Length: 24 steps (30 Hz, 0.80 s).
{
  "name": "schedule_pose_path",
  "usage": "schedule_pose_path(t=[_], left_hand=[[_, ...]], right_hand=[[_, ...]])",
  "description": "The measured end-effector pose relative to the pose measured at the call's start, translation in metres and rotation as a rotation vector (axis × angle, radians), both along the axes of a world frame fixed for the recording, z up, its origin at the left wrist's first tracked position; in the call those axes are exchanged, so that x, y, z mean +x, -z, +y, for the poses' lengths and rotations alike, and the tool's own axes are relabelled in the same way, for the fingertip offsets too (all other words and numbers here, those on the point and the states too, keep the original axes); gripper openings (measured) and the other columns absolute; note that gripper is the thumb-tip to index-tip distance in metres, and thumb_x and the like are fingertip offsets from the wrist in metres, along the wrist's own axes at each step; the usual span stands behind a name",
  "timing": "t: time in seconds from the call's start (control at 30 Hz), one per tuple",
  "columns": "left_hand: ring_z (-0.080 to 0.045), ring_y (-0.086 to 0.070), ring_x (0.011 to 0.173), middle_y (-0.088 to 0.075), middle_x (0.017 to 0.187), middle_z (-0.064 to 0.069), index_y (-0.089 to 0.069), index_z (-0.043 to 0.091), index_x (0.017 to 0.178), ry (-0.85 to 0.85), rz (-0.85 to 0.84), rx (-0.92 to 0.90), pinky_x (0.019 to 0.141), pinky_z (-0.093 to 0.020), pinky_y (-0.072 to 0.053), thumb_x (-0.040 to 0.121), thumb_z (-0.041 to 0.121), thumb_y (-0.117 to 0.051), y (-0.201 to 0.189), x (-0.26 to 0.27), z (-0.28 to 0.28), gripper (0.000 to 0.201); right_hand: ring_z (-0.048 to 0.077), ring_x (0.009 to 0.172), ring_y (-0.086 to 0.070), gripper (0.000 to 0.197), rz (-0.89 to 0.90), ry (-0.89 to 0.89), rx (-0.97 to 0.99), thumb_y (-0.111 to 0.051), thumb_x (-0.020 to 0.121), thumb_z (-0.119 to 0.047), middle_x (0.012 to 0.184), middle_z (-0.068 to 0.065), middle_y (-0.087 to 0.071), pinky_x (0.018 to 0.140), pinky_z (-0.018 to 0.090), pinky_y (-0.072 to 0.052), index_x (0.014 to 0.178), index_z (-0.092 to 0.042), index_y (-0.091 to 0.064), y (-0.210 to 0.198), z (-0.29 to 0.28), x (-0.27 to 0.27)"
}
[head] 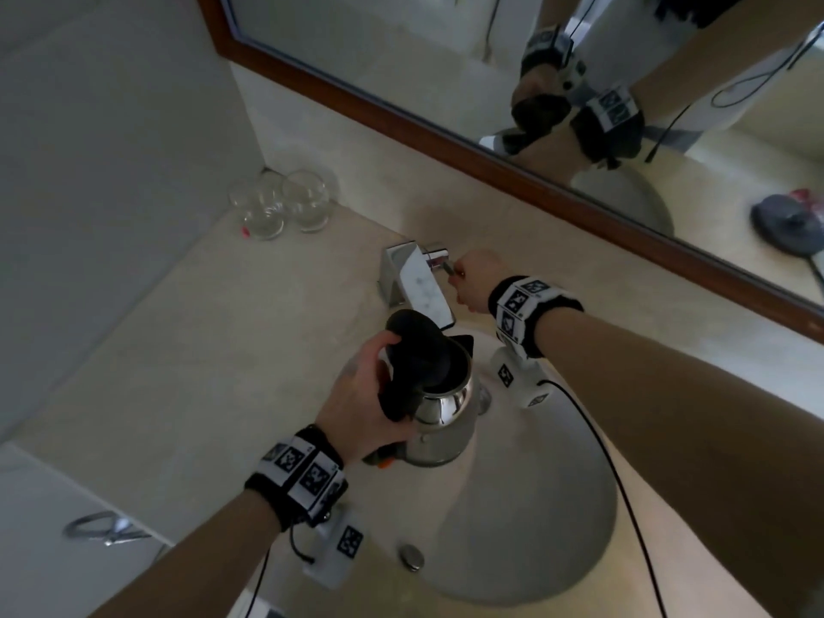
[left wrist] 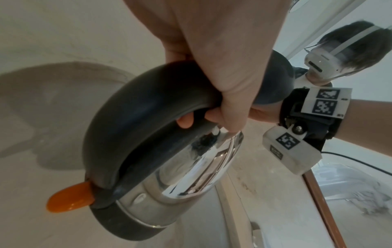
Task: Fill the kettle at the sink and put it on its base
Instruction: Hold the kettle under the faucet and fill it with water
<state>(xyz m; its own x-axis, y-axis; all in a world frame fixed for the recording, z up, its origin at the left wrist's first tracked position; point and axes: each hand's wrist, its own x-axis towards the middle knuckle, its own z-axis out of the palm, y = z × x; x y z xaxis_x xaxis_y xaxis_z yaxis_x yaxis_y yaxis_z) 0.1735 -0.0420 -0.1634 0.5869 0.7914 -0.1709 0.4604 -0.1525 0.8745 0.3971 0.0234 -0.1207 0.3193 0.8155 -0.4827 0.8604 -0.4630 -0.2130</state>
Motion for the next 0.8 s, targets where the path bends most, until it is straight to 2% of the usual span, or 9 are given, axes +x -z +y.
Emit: schedule_pose_path(t=[0.13, 0.23, 0.3, 0.4, 0.5, 0.57, 0.67, 0.73, 0.8], left_hand=[[-0.025, -0.070, 0.073, -0.071, 0.085, -0.008, -0.019, 0.070, 0.111, -0.013, 0.005, -0.037, 0.068, -0.046, -0.060, 0.057, 0.010, -0.080, 0.004, 0.006, 0.007, 0.101], [-0.022, -0.070, 0.073, -0.071, 0.085, -0.007, -0.021, 0.049, 0.125, -0.029, 0.005, -0.060, 0.067, -0.040, -0.060, 0.060, 0.007, -0.080, 0.003, 0.007, 0.012, 0.098], [-0.020, -0.070, 0.073, -0.071, 0.085, -0.006, -0.020, 0.047, 0.126, -0.031, -0.003, -0.054, 0.066, -0.037, -0.059, 0.061, 0.005, -0.080, 0.002, 0.007, 0.013, 0.098], [-0.025, -0.070, 0.072, -0.071, 0.085, -0.011, -0.023, 0.047, 0.124, -0.030, -0.021, -0.047, 0.067, -0.045, -0.060, 0.061, 0.004, -0.080, 0.002, 0.008, 0.016, 0.096], [-0.028, -0.070, 0.071, -0.071, 0.083, -0.014, -0.023, 0.040, 0.130, -0.036, -0.040, -0.031, 0.065, -0.050, -0.059, 0.059, 0.006, -0.081, 0.005, 0.010, 0.018, 0.098], [-0.027, -0.070, 0.071, -0.070, 0.082, -0.014, -0.023, 0.039, 0.130, -0.045, -0.044, -0.022, 0.066, -0.050, -0.059, 0.059, 0.006, -0.082, 0.005, 0.012, 0.018, 0.098], [-0.028, -0.069, 0.074, -0.069, 0.082, -0.013, -0.023, 0.039, 0.130, -0.057, -0.060, -0.025, 0.067, -0.050, -0.059, 0.059, 0.006, -0.082, 0.005, 0.015, 0.019, 0.098], [-0.027, -0.069, 0.073, -0.069, 0.081, -0.012, -0.024, 0.039, 0.129, -0.059, -0.071, -0.019, 0.067, -0.049, -0.058, 0.058, 0.005, -0.082, 0.005, 0.017, 0.018, 0.097], [-0.027, -0.068, 0.072, -0.069, 0.080, -0.011, -0.024, 0.039, 0.128, -0.061, -0.077, -0.010, 0.066, -0.048, -0.058, 0.059, 0.005, -0.082, 0.006, 0.018, 0.018, 0.097]], right_hand=[[0.033, 0.103, -0.066, 0.028, -0.055, -0.061, 0.000, -0.045, 0.099, -0.019, 0.109, 0.017, -0.070, 0.084, 0.034, -0.050, 0.108, -0.003, -0.066, 0.002, 0.002, 0.002], [0.032, 0.102, -0.065, 0.026, -0.081, -0.091, -0.007, -0.046, 0.098, -0.018, 0.109, 0.017, -0.069, 0.075, 0.031, -0.043, 0.108, -0.004, -0.066, 0.003, 0.003, 0.005], [0.032, 0.103, -0.064, 0.026, -0.089, -0.100, -0.025, -0.047, 0.098, -0.017, 0.109, 0.017, -0.068, 0.073, 0.029, -0.040, 0.110, -0.003, -0.065, 0.002, 0.005, 0.007], [0.028, 0.088, -0.059, 0.028, -0.114, -0.109, -0.071, -0.046, 0.099, -0.018, 0.094, 0.014, -0.063, 0.071, 0.029, -0.039, 0.111, -0.003, -0.066, 0.000, 0.008, 0.011], [0.025, 0.080, -0.054, 0.027, -0.119, -0.095, -0.072, -0.046, 0.098, -0.017, 0.086, 0.010, -0.057, 0.069, 0.028, -0.039, 0.109, -0.002, -0.067, 0.000, 0.010, 0.013], [0.028, 0.086, -0.059, 0.028, -0.117, -0.093, -0.064, -0.046, 0.099, -0.016, 0.087, 0.012, -0.058, 0.069, 0.028, -0.039, 0.109, -0.002, -0.067, 0.000, 0.009, 0.013], [0.032, 0.103, -0.063, 0.029, -0.111, -0.102, -0.047, -0.045, 0.099, -0.018, 0.097, 0.016, -0.064, 0.075, 0.032, -0.043, 0.112, -0.003, -0.066, -0.001, 0.006, 0.013], [0.032, 0.104, -0.063, 0.029, -0.099, -0.096, -0.032, -0.046, 0.099, -0.018, 0.106, 0.018, -0.067, 0.082, 0.033, -0.048, 0.113, -0.003, -0.066, -0.001, 0.006, 0.013], [0.032, 0.104, -0.063, 0.028, -0.084, -0.084, -0.019, -0.047, 0.098, -0.018, 0.109, 0.019, -0.068, 0.082, 0.034, -0.048, 0.113, -0.003, -0.066, -0.001, 0.006, 0.014]])
